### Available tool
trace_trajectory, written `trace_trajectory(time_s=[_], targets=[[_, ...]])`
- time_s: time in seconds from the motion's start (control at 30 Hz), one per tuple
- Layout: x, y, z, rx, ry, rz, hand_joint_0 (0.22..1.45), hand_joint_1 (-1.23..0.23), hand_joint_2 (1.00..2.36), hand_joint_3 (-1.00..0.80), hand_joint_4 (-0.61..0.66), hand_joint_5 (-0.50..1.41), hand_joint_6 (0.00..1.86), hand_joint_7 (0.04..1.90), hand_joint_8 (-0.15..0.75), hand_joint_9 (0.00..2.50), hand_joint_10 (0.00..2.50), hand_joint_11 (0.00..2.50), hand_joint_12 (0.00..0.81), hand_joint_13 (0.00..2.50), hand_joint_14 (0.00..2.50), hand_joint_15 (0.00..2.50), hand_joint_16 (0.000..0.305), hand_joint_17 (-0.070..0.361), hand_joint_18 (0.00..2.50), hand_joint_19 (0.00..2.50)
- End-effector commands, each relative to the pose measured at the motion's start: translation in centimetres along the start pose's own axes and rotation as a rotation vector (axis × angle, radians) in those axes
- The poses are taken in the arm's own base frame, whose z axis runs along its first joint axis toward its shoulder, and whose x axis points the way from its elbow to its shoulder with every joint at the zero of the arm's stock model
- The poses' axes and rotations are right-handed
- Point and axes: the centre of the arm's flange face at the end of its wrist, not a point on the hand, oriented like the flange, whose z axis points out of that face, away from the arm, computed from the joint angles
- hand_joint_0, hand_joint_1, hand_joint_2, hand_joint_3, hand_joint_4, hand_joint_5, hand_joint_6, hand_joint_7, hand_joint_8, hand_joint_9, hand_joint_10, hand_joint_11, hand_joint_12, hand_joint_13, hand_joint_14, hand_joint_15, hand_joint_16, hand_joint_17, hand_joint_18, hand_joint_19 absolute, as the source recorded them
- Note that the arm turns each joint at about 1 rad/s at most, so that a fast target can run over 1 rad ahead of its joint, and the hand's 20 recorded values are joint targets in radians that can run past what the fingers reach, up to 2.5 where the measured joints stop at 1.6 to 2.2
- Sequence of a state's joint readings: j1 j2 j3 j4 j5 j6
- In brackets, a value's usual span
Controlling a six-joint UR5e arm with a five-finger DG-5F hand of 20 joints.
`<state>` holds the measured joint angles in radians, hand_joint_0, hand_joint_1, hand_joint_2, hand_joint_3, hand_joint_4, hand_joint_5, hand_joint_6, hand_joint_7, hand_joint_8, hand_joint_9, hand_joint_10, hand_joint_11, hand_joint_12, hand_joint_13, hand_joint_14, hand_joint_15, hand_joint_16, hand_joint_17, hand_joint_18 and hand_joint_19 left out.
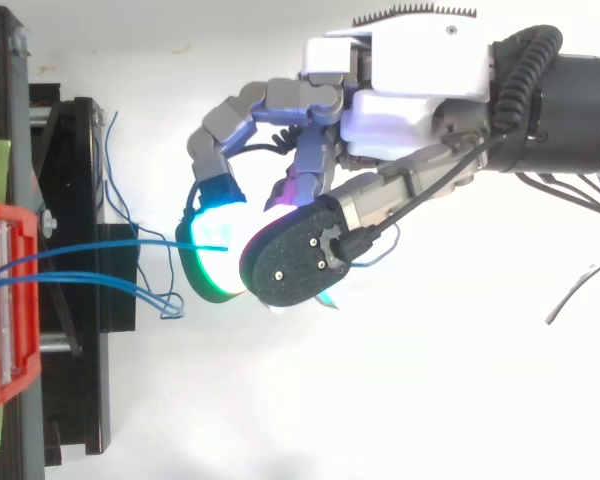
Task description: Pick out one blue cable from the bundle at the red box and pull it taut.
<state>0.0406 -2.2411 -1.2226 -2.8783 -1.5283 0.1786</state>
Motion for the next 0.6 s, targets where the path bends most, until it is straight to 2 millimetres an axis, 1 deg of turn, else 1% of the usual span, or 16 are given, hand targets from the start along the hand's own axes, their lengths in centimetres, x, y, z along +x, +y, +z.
trace_trajectory(time_s=[0.0,0.07,0.13,0.17,0.27,0.47,0.5,0.53,0.57], targets=[[-0.19,-0.06,-0.11,0.008,-0.004,-0.018,0.61,-0.69,1.02,-0.20,0.03,-0.13,0.93,1.15,0.350,1.51,0.03,0.90,0.338,1.20,0.03,0.80,0.039,0.087,0.80,0.56],[-0.20,-0.10,-0.16,0.013,-0.005,-0.027,0.62,-0.69,1.02,-0.20,0.03,-0.13,0.93,1.14,0.333,1.50,0.03,0.95,0.337,1.26,0.03,0.97,0.039,0.087,0.81,0.59],[-0.32,-0.19,-0.28,0.023,-0.006,-0.038,0.62,-0.69,1.02,-0.21,0.03,-0.13,0.93,1.13,0.325,1.50,0.03,1.00,0.326,1.29,0.03,1.07,0.039,0.088,0.82,0.61],[-0.45,-0.22,-0.36,0.029,-0.010,-0.041,0.62,-0.68,1.02,-0.21,0.03,-0.14,0.93,1.13,0.328,1.50,0.03,1.00,0.320,1.32,0.03,1.18,0.039,0.088,0.83,0.64],[-0.48,-0.32,-0.47,0.040,-0.012,-0.048,0.62,-0.68,1.02,-0.21,0.03,-0.14,0.93,1.12,0.317,1.50,0.03,1.04,0.299,1.36,0.02,1.35,0.040,0.090,0.86,0.69],[-0.51,-0.33,-0.49,0.041,-0.014,-0.086,0.63,-0.68,1.02,-0.22,0.03,-0.14,0.93,1.11,0.307,1.51,0.03,1.13,0.287,1.47,0.00,1.71,0.043,0.096,0.99,0.89],[-0.51,-0.33,-0.49,0.041,-0.014,-0.094,0.63,-0.68,1.02,-0.22,0.04,-0.14,0.93,1.11,0.317,1.51,0.03,1.13,0.293,1.47,0.08,1.71,0.043,0.097,1.01,0.92],[-0.51,-0.33,-0.49,0.041,-0.014,-0.117,0.63,-0.68,1.02,-0.22,0.04,-0.14,0.93,1.11,0.309,1.51,0.03,1.14,0.293,1.45,0.18,1.69,0.045,0.101,1.07,0.94],[-0.52,-0.32,-0.47,0.039,-0.015,-0.126,0.63,-0.68,1.03,-0.21,0.04,-0.14,0.93,1.11,0.313,1.51,0.03,1.15,0.297,1.40,0.44,1.66,0.045,0.101,1.11,1.09]])
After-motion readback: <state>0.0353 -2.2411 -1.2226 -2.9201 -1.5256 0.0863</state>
